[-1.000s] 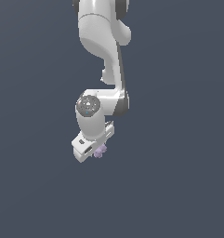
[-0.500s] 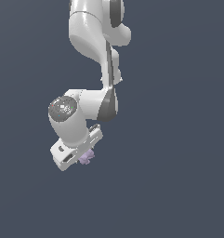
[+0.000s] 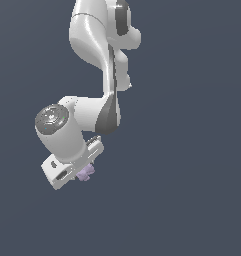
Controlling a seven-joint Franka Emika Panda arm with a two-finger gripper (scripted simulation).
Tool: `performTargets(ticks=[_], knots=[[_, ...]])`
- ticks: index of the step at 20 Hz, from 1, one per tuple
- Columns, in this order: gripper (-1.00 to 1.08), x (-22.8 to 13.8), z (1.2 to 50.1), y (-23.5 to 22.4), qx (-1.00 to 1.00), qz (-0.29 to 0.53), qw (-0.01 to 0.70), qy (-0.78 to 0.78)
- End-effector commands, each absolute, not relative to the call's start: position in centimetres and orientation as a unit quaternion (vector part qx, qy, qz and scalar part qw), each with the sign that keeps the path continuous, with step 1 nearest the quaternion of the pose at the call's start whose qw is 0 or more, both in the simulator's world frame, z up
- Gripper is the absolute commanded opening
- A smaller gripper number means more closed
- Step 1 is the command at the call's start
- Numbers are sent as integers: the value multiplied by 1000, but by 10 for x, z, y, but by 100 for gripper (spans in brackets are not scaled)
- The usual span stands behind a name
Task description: Pick up the object and move it to a goal position.
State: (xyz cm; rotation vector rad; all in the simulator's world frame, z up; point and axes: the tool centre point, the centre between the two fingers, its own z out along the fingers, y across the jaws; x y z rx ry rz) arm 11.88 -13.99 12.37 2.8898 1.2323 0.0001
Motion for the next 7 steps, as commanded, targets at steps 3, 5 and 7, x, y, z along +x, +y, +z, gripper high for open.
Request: performTargets(ticks=[3, 5, 7], knots=[[-100, 122, 126, -143, 920, 0, 0, 393], [-100, 123, 126, -143, 920, 0, 0, 393], [-100, 123, 126, -143, 920, 0, 0, 393]])
